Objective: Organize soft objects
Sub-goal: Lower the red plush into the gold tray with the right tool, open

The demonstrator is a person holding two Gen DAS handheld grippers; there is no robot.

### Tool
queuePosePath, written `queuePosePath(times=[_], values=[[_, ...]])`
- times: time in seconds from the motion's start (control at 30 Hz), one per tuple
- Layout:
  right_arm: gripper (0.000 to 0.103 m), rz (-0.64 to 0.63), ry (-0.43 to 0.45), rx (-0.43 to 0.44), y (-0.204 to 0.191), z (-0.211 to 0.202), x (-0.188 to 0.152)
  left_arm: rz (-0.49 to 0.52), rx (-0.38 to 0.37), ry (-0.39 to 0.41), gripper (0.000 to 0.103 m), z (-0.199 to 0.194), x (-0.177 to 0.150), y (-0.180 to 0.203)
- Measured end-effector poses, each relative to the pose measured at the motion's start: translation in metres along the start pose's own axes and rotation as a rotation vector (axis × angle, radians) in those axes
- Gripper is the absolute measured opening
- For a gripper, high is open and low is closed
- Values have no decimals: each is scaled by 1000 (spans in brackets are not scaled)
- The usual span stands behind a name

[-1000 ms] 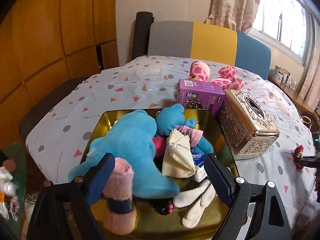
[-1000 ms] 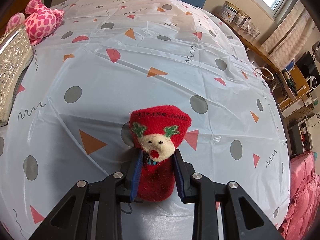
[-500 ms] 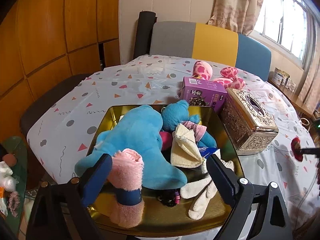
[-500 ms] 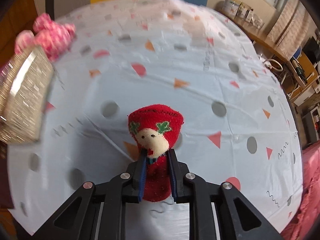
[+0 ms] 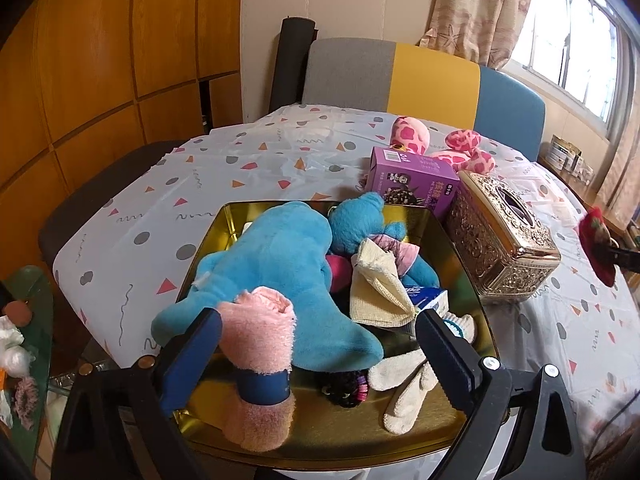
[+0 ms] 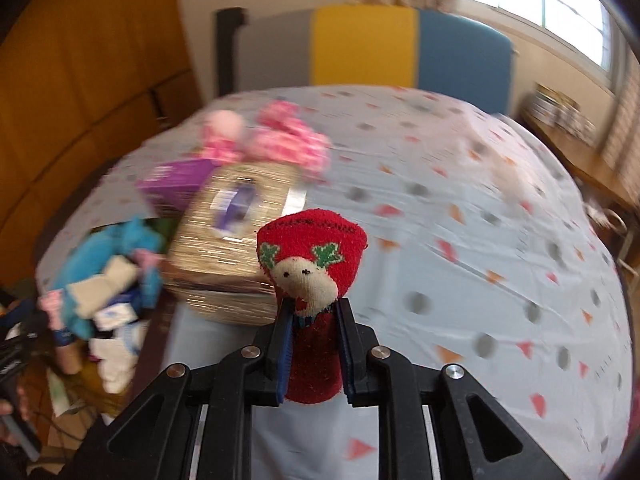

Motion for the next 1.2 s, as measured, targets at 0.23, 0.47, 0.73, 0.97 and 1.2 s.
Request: queuePosePath(times=[0.23, 0.47, 0.73, 0.97, 1.2], values=[[19, -142, 76, 176, -93, 3, 50, -35, 23, 20, 99, -4, 7, -17], [19, -222, 24, 268, -168, 57, 74, -76, 55, 32, 101, -5, 12, -39], [19, -335, -199, 168, -207, 147, 55, -87, 60, 21, 103, 1, 12, -43], [21, -361, -214, 140, -207, 156, 42, -84, 63, 24, 103, 1, 11, -41], [42, -312, -142, 124, -198, 132, 36, -51, 75, 37, 103, -4, 8, -32]])
Point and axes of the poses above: each gripper's, at about its wrist camera, not at the fingertips, and z roughly the way its jaws point, y to its right, x to its top, the point moved 4 cm from there along z, roughly the way its jaws point, and after that the axes turned 14 degrees about -z, right-handed, at the moved point
